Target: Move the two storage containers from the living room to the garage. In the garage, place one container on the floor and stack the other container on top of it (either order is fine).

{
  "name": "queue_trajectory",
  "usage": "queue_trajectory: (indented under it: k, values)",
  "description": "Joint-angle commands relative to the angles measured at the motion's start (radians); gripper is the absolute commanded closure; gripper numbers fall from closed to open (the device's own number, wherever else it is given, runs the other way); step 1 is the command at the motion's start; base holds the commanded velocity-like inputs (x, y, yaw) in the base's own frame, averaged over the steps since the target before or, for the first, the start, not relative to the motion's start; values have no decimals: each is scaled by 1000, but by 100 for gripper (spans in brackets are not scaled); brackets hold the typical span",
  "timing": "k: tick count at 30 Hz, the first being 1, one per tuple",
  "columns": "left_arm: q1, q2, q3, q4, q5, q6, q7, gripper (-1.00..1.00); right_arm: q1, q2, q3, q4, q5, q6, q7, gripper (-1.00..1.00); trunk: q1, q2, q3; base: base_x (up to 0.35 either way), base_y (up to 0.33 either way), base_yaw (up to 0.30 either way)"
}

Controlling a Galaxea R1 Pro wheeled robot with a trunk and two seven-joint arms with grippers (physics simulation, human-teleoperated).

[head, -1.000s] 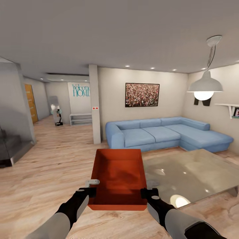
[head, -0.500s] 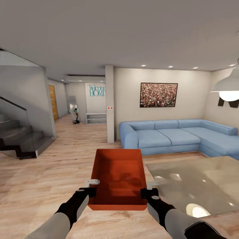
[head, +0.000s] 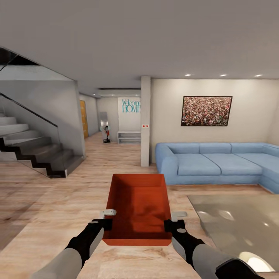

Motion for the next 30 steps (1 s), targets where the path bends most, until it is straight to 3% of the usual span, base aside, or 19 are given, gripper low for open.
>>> queue_trajectory:
  k: [1,30]
  values:
    - [-1,0,26,-10,-20,8,11,100,1,0,-1,1,-15,-1,4,100,0,0,0,0,0,300]
    - [-1,2,27,-10,-20,8,10,100,1,0,-1,1,-15,-1,4,100,0,0,0,10,0,300]
